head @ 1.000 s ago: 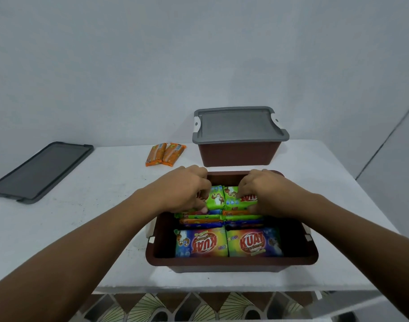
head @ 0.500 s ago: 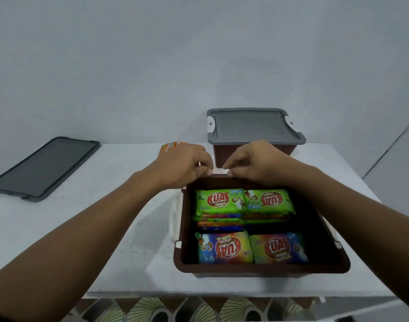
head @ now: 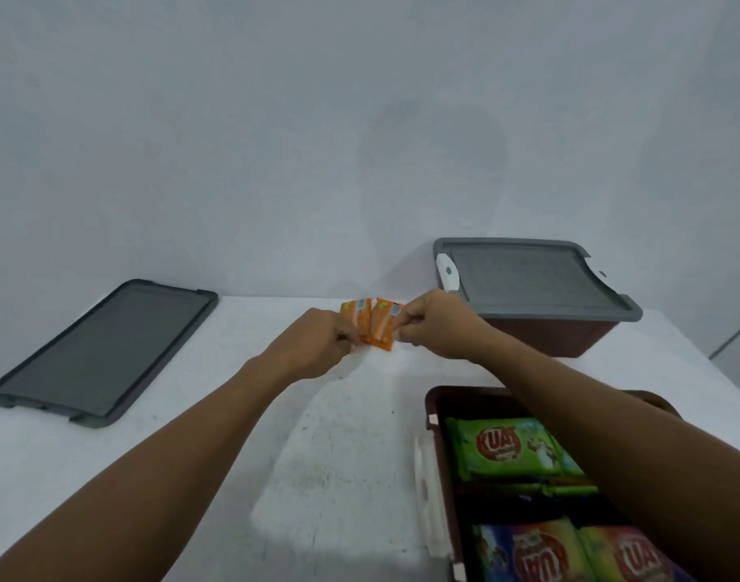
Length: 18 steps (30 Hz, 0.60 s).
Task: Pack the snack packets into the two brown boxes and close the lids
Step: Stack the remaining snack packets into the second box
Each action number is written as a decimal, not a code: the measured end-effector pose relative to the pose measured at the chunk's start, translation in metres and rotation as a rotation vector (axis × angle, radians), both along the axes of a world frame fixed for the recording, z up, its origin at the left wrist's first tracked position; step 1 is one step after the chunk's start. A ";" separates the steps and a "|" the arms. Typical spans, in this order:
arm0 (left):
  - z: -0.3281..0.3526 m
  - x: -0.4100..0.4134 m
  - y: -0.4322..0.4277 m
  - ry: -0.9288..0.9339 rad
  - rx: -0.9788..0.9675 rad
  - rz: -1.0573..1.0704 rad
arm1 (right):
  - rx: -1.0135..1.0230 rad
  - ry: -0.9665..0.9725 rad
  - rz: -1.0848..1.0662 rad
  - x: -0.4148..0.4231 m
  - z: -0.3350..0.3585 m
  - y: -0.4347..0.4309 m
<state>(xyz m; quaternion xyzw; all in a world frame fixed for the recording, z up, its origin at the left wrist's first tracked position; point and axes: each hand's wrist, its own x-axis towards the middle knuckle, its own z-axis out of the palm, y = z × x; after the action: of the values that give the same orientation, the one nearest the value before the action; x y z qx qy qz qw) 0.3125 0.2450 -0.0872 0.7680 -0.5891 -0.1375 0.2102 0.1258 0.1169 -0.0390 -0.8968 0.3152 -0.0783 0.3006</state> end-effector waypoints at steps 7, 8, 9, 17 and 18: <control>-0.017 0.045 -0.037 0.185 -0.019 0.176 | 0.220 0.065 -0.313 0.057 -0.034 -0.027; -0.019 0.050 -0.045 0.210 -0.016 0.200 | 0.243 0.079 -0.365 0.064 -0.040 -0.031; -0.021 0.053 -0.052 0.226 -0.009 0.217 | 0.250 0.091 -0.410 0.071 -0.047 -0.035; -0.045 0.061 -0.096 0.231 0.117 0.284 | 0.225 0.158 -0.595 0.101 -0.084 -0.057; -0.046 0.062 -0.098 0.243 0.128 0.297 | 0.244 0.156 -0.622 0.103 -0.086 -0.059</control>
<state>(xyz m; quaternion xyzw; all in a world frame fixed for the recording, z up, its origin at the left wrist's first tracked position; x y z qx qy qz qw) 0.3749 0.1470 -0.1330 0.8360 -0.4296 -0.2338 0.2486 0.2285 0.0579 -0.1252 -0.7184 0.6027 -0.0594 0.3422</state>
